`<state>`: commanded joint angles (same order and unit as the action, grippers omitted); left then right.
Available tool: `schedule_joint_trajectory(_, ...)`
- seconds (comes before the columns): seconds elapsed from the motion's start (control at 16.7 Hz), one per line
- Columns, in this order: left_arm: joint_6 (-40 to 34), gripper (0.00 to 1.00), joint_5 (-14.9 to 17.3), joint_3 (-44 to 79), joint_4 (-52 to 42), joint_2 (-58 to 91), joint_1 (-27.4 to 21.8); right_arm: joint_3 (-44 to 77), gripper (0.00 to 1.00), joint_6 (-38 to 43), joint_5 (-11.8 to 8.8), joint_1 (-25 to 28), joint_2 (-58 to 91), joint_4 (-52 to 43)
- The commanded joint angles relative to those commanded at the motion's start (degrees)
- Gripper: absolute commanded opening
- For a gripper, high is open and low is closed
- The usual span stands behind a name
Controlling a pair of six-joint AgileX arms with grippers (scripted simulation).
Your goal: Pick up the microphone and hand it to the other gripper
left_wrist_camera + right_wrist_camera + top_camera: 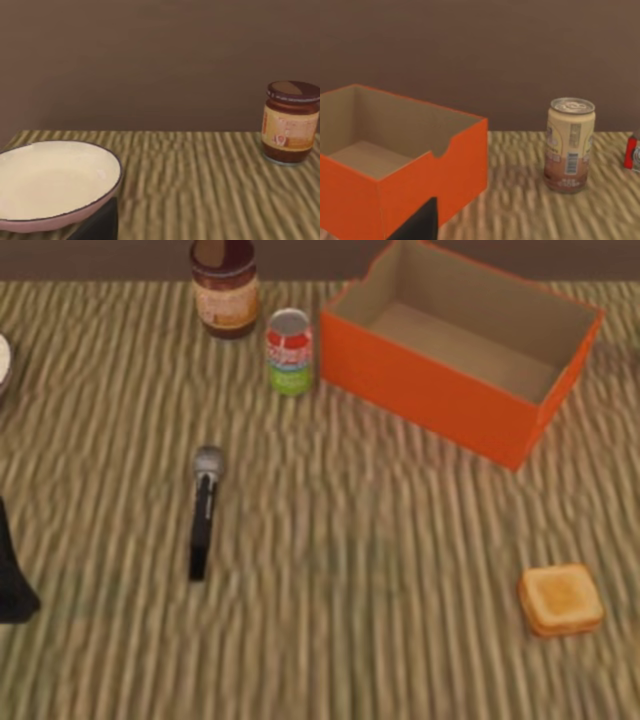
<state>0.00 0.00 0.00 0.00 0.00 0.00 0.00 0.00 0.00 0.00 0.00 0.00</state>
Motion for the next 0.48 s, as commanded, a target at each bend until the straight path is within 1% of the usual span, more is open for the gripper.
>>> schedule_joint_trajectory(0.24, -0.46, 1.00, 0.03, 1.71, -1.14, 1.76, -0.55, 0.00, 1.00, 0.00, 0.00, 0.00, 0.00, 0.00)
schedule_joint_trajectory(0.48, -3.00, 1.00, -0.11, 11.31, -7.47, 12.58, -3.31, 0.00, 1.00, 0.00, 0.00, 0.00, 0.00, 0.00)
